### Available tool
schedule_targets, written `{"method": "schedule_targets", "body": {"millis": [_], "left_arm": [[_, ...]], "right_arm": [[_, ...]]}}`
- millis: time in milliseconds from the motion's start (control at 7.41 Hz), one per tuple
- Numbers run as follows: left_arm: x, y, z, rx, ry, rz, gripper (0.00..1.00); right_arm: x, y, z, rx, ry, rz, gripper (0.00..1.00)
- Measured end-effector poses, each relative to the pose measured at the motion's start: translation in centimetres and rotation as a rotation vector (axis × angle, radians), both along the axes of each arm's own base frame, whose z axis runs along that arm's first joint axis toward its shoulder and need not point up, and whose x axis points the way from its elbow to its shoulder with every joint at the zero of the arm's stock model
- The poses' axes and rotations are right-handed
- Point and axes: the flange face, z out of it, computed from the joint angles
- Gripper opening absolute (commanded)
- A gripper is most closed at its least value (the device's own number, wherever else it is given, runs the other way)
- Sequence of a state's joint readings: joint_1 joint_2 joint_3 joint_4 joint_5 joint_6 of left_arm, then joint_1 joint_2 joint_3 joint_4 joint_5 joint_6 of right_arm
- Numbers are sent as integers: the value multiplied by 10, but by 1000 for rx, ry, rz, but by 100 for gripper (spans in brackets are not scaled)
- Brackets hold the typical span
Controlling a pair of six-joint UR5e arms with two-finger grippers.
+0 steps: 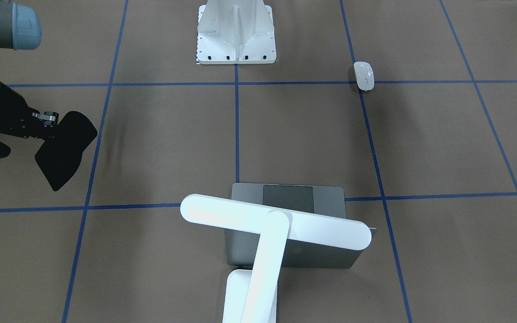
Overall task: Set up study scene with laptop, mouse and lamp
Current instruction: 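Lift the mouse pad with the right gripper and carry it toward the laptop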
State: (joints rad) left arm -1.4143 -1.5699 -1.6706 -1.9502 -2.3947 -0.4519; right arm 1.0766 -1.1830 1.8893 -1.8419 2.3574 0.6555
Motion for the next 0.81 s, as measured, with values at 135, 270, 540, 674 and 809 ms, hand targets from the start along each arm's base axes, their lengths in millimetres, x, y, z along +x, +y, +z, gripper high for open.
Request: {"method": "schedule_targets", "body": {"millis": [135, 270, 540, 674, 809], "left_arm": [[-2, 5, 7, -6, -8, 0, 99], [-3, 9, 11, -12, -11, 1, 99], [-5, 15, 16, -19, -14, 1, 99], [-5, 17, 16, -18, -13, 1, 99], [-5, 17, 16, -16, -13, 1, 99]], "right_arm": [[-2, -7, -22, 19, 22, 23, 0], [-9, -11, -43, 21, 30, 49, 0], [-42, -9, -83, 7, 35, 93, 0], [-59, -5, -103, -3, 30, 114, 0], [-71, -1, -125, -5, 19, 135, 0]]}}
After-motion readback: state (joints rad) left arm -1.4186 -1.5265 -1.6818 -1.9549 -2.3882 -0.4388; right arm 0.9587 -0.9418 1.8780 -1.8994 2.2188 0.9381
